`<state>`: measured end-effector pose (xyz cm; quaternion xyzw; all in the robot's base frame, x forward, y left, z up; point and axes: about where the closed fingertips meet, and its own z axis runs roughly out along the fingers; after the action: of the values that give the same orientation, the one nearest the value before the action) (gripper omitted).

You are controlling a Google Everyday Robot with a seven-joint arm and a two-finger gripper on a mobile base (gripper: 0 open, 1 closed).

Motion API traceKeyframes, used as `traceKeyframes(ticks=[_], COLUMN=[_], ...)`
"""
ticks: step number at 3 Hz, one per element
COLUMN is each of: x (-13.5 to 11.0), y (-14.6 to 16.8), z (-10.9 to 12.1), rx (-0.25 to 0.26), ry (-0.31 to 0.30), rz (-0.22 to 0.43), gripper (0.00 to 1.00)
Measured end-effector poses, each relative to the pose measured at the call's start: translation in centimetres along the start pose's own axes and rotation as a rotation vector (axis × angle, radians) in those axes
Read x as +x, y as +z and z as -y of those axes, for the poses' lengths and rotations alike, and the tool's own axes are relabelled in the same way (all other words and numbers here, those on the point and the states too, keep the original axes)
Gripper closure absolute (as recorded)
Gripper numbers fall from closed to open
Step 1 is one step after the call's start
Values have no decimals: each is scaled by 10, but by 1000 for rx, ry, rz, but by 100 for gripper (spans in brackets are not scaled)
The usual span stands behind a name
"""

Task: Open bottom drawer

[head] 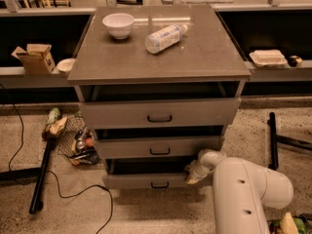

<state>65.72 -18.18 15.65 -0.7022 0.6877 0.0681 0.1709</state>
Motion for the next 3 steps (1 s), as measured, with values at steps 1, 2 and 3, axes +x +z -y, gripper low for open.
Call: traceKeyframes(ticks=[1, 2, 3], x=[0, 0, 1], y=[0, 0, 0], z=[0, 0, -9], rx=[0, 0, -44], ry=[0, 0, 19], rz=[0, 0, 13], gripper=[0, 0, 0])
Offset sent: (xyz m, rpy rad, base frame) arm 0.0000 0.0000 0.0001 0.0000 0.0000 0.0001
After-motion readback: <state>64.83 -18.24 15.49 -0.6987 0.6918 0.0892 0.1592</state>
